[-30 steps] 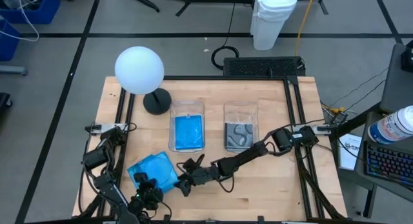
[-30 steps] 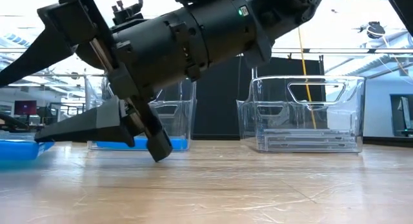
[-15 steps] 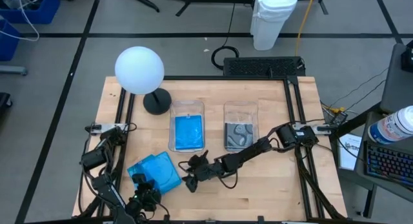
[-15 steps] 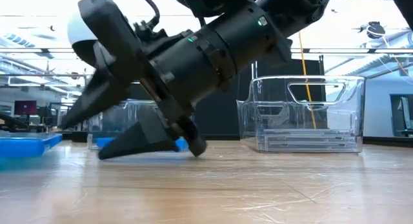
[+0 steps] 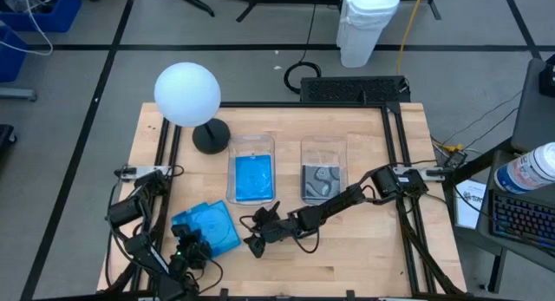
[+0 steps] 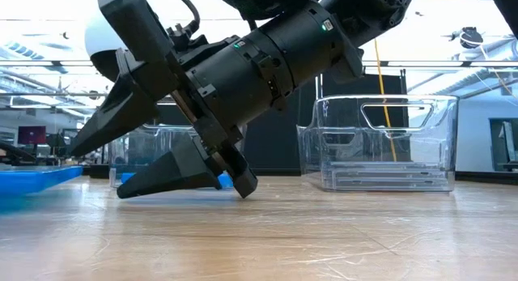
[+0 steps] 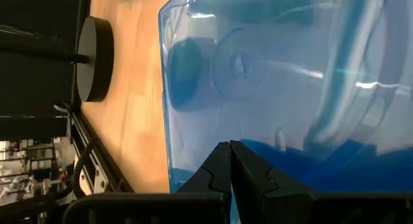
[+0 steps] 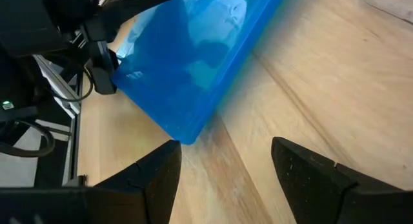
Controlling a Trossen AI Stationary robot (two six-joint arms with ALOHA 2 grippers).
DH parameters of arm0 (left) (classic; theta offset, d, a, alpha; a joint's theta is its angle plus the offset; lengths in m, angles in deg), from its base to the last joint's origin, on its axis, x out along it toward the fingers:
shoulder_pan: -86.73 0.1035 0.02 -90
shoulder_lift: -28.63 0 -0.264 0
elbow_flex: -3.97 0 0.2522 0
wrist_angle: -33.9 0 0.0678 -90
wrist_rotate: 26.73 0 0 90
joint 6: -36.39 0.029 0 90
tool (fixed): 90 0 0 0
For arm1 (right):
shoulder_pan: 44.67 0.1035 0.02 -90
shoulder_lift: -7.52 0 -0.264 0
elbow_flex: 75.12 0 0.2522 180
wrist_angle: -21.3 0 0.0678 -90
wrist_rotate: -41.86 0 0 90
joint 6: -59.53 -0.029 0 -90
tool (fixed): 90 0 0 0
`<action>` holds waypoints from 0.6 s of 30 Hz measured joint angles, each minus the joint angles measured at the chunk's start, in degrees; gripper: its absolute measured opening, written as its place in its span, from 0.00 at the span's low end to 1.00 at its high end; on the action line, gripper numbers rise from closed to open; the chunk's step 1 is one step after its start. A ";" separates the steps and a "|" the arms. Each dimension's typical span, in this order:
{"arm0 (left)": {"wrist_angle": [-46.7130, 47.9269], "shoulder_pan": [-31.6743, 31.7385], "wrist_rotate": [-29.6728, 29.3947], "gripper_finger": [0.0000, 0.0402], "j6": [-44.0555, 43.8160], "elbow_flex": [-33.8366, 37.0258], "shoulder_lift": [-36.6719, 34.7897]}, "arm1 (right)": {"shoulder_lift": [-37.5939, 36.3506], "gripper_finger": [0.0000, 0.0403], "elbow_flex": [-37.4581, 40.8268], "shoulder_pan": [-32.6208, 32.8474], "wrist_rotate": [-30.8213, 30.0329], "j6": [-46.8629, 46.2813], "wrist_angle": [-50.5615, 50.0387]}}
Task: Pick & place jewel cases by type
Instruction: Put the blue CD case into the left transparent bin
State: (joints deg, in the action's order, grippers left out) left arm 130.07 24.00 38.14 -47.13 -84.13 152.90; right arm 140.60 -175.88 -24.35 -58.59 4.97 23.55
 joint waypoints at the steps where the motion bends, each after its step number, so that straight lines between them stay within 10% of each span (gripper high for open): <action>1: 0.11 -0.03 -0.04 0.02 -0.05 -0.19 0.03 | 0.00 0.58 0.00 0.00 0.02 -0.08 0.04; 18: -1.03 0.60 -3.35 0.01 2.58 -0.77 0.26 | 2.06 0.58 -1.81 -0.25 3.07 -2.43 5.64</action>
State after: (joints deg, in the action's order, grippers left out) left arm 129.04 24.60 34.79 -44.55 -84.90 153.16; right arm 142.66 -177.69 -24.60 -55.52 2.54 29.19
